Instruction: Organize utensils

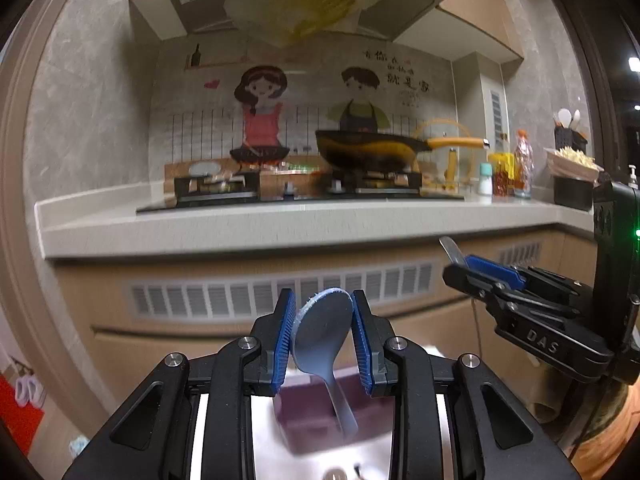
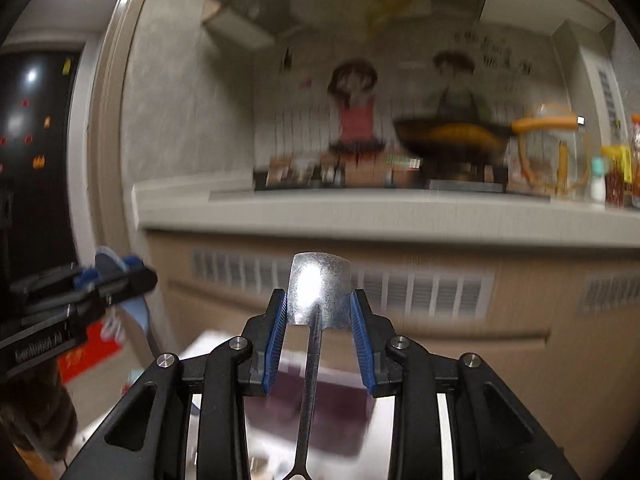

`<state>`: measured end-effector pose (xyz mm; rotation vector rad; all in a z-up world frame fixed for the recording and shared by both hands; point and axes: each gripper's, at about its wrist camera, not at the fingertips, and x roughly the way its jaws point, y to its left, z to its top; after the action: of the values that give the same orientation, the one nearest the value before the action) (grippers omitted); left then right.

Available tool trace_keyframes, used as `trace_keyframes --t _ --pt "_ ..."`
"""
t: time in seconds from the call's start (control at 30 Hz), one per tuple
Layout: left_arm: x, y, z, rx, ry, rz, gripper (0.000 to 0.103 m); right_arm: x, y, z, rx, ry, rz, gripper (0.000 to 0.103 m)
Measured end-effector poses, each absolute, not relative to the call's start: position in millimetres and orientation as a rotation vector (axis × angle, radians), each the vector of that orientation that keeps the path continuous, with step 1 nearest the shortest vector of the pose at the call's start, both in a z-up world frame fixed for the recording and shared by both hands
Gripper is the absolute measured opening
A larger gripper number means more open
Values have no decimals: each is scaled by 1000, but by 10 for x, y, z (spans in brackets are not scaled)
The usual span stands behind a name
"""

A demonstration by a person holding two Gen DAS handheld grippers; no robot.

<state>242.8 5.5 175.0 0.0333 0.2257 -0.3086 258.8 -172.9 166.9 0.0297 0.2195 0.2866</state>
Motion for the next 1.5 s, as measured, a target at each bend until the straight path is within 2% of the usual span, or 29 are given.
trace_keyframes --t 0.17,0.33,0.6,1.03,1.13,1.23,1.3,1.37,1.5 --pt "2889 46 1775 23 210 -301 29 2942 -1679 1745 62 120 259 29" --pt "3262 15 1580 8 242 -304 29 3260 -1540 1520 56 68 201 30" --pt "3767 101 1046 -28 397 -279 29 3753 -1360 828 16 168 122 30" --pt "3594 495 150 -42 679 -242 30 3673 -1281 182 -74 315 131 30" --pt "3424 576 -34 -33 731 -240 35 3547 -1246 136 -100 342 144 30" --pt "3271 648 -118 -25 763 -241 45 3405 -1245 148 -109 352 143 36" --pt "3138 709 -188 -16 783 -241 51 3284 -1256 177 -113 357 138 46" --pt "2988 752 -250 -5 795 -236 57 3154 -1265 211 -108 378 137 52" --pt "2704 799 -340 -4 817 -251 60 2849 -1368 256 -120 446 167 64"
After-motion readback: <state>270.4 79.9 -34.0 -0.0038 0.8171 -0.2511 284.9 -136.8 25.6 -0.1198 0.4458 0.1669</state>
